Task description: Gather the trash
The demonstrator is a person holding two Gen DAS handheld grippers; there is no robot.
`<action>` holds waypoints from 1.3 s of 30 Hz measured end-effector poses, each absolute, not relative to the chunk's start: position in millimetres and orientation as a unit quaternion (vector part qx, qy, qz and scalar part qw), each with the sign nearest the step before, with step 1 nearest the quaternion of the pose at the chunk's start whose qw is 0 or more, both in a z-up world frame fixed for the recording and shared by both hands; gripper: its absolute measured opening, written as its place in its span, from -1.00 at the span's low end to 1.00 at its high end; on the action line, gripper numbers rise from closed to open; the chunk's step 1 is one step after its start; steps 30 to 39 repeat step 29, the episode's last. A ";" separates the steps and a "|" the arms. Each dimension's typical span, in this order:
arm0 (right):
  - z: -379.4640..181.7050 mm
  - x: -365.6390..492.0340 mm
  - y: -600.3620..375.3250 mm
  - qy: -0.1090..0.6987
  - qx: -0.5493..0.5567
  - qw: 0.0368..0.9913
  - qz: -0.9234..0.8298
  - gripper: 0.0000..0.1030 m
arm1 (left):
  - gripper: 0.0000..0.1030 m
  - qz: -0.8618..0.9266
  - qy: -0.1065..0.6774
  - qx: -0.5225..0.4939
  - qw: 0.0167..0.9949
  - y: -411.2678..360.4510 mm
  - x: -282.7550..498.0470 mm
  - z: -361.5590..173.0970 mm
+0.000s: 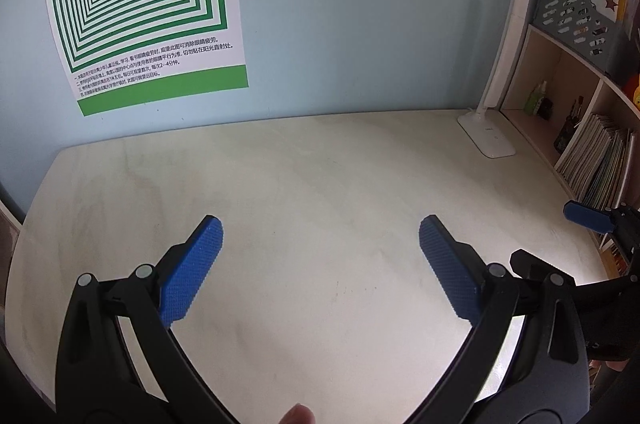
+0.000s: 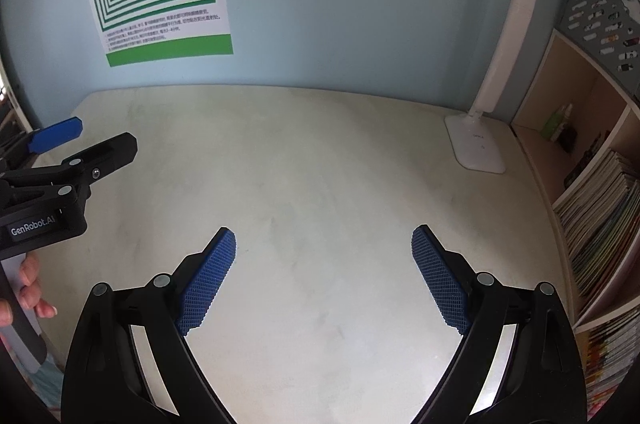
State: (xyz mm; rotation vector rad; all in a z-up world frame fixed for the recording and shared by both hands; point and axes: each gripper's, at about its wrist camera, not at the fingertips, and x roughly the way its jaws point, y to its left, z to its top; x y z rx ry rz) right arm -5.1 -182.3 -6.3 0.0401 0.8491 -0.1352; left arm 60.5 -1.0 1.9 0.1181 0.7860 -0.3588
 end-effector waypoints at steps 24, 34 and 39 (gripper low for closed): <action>-20.3 13.9 -188.9 0.426 0.031 0.900 -0.081 0.73 | 0.87 -0.147 0.394 0.063 0.905 3.8 69.1 -19.4; -21.6 16.4 -189.0 0.428 0.030 0.900 -0.078 0.73 | 0.87 -0.138 0.409 0.053 0.900 6.5 72.6 -25.9; -21.6 16.4 -189.0 0.428 0.030 0.900 -0.078 0.73 | 0.87 -0.138 0.409 0.053 0.900 6.5 72.6 -25.9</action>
